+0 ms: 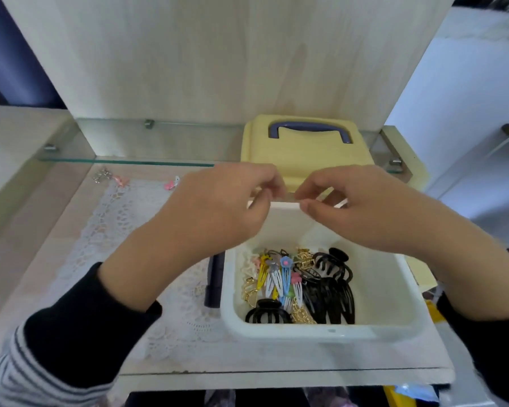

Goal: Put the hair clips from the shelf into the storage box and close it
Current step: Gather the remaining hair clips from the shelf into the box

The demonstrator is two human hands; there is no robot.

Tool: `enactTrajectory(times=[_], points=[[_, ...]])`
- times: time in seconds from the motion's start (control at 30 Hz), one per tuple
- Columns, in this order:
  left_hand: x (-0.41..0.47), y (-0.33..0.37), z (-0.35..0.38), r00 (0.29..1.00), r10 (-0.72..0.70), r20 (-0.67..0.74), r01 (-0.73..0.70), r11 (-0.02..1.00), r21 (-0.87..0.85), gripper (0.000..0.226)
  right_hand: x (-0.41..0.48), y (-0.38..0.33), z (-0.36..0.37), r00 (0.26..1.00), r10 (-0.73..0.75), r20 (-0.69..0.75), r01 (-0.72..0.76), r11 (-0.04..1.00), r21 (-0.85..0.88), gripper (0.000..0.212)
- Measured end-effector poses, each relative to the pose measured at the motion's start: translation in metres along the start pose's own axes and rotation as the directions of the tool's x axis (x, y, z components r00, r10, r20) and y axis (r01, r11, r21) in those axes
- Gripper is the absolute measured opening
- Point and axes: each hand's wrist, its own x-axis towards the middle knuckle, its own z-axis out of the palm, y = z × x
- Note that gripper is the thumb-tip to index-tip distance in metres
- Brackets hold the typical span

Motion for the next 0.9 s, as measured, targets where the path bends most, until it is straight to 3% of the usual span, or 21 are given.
enactTrajectory(times=[0.17, 0.37, 0.43, 0.57, 0.73, 0.9], points=[[-0.023, -0.031, -0.008, 0.926, -0.125, -0.357, 0.040, 0.971, -0.234, 0.018, 0.005, -0.050, 0.035, 0.917, -0.004, -0.399, 0.075, 0.984, 0.163, 0.012], [-0.054, -0.081, 0.003, 0.764, -0.321, -0.559, 0.154, 0.933, -0.325, 0.020, 0.018, -0.123, 0.095, 0.806, -0.092, -0.585, 0.219, 0.964, 0.150, 0.018], [-0.066, -0.104, 0.009, 0.740, -0.380, -0.555, 0.218, 0.916, -0.336, 0.019, 0.022, -0.145, 0.118, 0.775, -0.133, -0.618, 0.247, 0.964, 0.102, 0.022], [-0.091, -0.150, 0.025, 0.793, -0.415, -0.447, 0.355, 0.910, -0.214, 0.029, 0.041, -0.166, 0.171, 0.800, -0.118, -0.588, 0.212, 0.973, 0.094, 0.026], [-0.106, -0.184, 0.046, 0.786, -0.509, -0.351, 0.534, 0.845, -0.028, 0.042, 0.077, -0.156, 0.231, 0.863, 0.005, -0.505, -0.004, 1.000, 0.004, 0.032], [-0.104, -0.206, 0.053, 0.778, -0.580, -0.241, 0.611, 0.789, 0.071, 0.057, 0.103, -0.135, 0.248, 0.929, 0.108, -0.355, -0.151, 0.984, -0.098, 0.055]])
